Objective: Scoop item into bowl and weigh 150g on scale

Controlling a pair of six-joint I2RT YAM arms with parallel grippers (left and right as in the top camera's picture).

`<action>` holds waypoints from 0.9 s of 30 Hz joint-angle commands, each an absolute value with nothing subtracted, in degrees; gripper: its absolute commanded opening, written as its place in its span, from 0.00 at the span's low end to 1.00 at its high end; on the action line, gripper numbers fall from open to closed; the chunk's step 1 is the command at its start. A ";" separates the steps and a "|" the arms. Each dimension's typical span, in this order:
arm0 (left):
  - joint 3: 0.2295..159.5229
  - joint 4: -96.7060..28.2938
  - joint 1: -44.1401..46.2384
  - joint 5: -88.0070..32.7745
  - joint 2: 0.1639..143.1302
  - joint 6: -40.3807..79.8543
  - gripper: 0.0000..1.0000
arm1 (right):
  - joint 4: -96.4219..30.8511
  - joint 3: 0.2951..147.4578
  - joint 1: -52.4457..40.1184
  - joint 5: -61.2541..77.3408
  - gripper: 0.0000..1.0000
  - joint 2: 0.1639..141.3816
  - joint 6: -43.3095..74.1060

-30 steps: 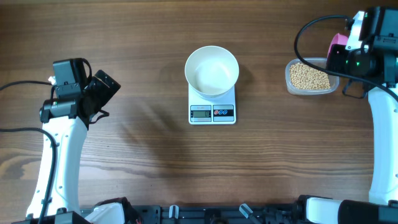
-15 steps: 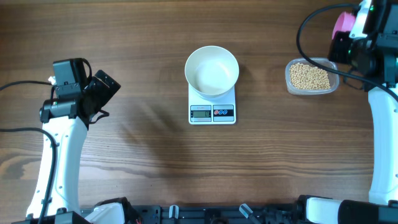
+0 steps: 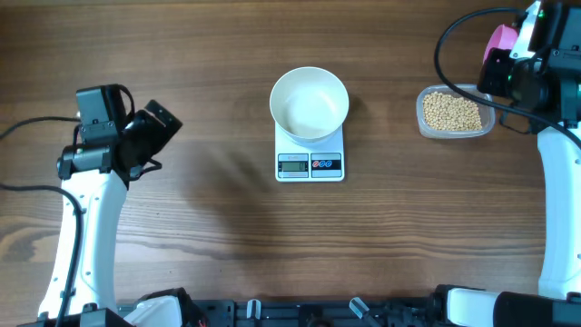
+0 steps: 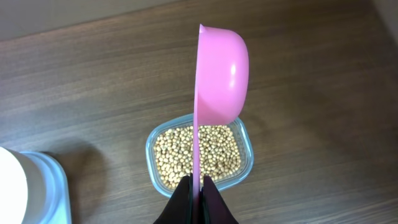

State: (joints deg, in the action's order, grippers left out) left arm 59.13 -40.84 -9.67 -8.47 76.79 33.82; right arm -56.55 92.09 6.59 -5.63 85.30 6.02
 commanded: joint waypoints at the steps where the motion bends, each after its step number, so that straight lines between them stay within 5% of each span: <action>1: 59.13 -42.19 -8.88 -34.04 76.90 22.04 1.00 | -56.99 92.88 6.76 -5.98 0.04 85.93 7.70; 4: 59.13 -48.14 -3.53 -42.35 76.90 12.80 1.00 | -59.59 92.88 6.76 -6.02 0.04 85.93 7.46; 14: 59.13 -54.13 12.23 -40.56 76.90 4.73 1.00 | -62.96 92.88 6.76 -6.00 0.04 85.93 7.51; 27: 59.13 -54.50 13.34 -30.98 76.95 7.92 1.00 | -64.20 92.88 6.76 -6.00 0.04 85.93 7.53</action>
